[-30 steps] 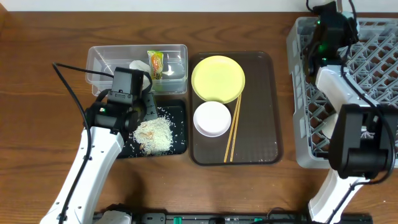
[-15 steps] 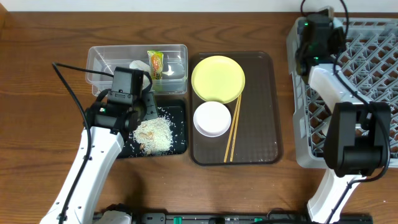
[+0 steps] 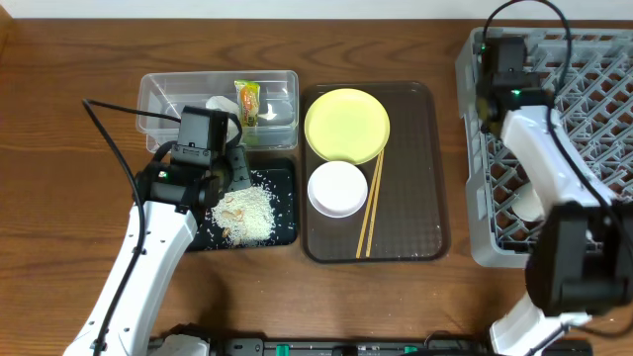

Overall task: Sort waste into correct bins and load items into the dishwasher rack
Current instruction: 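Carry the light-blue bowl with the right gripper into the rack's back row, then reach the right gripper to the white bowl and grasp it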

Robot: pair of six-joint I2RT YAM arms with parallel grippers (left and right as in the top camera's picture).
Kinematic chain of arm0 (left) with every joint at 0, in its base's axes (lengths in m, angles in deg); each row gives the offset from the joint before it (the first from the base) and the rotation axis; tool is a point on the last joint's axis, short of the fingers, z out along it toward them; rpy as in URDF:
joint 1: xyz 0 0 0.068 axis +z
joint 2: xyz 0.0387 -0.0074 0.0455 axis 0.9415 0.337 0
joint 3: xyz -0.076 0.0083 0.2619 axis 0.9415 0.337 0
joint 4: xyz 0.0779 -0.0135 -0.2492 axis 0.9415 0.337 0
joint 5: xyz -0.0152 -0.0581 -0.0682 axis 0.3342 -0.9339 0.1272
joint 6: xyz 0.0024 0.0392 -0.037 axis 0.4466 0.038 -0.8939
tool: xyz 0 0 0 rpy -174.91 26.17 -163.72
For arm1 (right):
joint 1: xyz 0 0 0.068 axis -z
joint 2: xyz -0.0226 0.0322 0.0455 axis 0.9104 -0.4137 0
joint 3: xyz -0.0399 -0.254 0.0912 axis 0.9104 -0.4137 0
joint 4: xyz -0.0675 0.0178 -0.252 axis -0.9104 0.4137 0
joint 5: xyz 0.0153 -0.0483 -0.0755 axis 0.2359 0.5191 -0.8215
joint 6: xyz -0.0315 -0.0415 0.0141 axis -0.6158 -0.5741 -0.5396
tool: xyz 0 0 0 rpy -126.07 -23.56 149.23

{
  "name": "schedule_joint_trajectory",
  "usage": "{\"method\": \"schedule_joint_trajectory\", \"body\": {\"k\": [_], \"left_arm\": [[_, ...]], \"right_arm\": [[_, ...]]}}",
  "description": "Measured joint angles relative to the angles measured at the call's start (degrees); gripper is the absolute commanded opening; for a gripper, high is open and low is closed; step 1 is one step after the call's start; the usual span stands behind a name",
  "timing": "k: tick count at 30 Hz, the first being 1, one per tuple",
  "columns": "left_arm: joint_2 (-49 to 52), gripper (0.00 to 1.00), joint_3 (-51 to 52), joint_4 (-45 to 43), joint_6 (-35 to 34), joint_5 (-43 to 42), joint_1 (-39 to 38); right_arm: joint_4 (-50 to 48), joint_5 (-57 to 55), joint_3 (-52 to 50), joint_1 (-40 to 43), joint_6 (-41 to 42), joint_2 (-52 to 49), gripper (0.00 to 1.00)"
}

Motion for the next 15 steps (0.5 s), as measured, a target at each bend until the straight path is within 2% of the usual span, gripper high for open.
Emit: {"method": "schedule_joint_trajectory", "body": {"k": [5,9,15], "left_arm": [[0.0,0.52,0.0,0.0,0.0,0.0,0.0],[0.0,0.52,0.0,0.1,0.0,0.0,0.0],[0.7,0.52,0.0,2.3,-4.1,4.4,0.0]], "right_arm": [[6.9,19.3,0.0,-2.8,4.3,7.2,0.58],[13.5,32.7,0.1,-6.4,7.5,8.5,0.6],[21.4,41.8,-0.3,-13.4,9.3,5.3,0.59]]}}
